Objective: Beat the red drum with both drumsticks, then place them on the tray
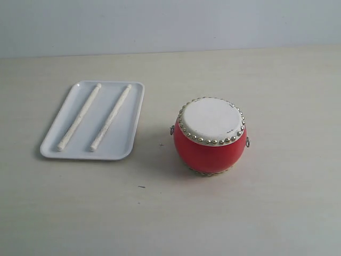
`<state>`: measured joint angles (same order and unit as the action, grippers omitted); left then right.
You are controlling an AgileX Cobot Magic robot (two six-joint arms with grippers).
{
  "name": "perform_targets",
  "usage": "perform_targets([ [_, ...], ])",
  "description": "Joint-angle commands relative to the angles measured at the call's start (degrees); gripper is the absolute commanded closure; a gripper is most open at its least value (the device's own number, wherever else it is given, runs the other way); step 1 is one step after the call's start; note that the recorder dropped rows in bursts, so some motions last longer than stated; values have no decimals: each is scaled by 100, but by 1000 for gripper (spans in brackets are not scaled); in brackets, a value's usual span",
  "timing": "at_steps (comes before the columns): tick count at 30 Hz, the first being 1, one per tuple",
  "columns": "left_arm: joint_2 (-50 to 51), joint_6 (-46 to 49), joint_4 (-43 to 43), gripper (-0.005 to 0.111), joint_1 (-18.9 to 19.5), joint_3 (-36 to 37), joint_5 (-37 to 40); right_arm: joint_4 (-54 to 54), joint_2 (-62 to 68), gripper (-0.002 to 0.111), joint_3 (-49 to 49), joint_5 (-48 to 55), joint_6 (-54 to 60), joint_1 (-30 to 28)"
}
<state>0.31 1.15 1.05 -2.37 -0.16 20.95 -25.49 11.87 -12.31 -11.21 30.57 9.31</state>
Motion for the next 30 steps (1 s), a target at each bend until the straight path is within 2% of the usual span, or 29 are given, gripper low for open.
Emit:
perform_targets([
  [1, -31, 3, -12, 107, 5, 16, -41, 1378, -131, 45, 327, 22, -1443, -374],
  [6, -31, 3, -12, 107, 5, 16, -41, 2449, -314, 45, 662, 178, -2731, -703],
  [13, -31, 4, -12, 107, 5, 16, -30, 3685, -632, 45, 1094, 568, -3882, -746],
  [30, -31, 4, -12, 107, 5, 16, -30, 3813, -1187, 45, 1190, 2514, -3968, -746],
])
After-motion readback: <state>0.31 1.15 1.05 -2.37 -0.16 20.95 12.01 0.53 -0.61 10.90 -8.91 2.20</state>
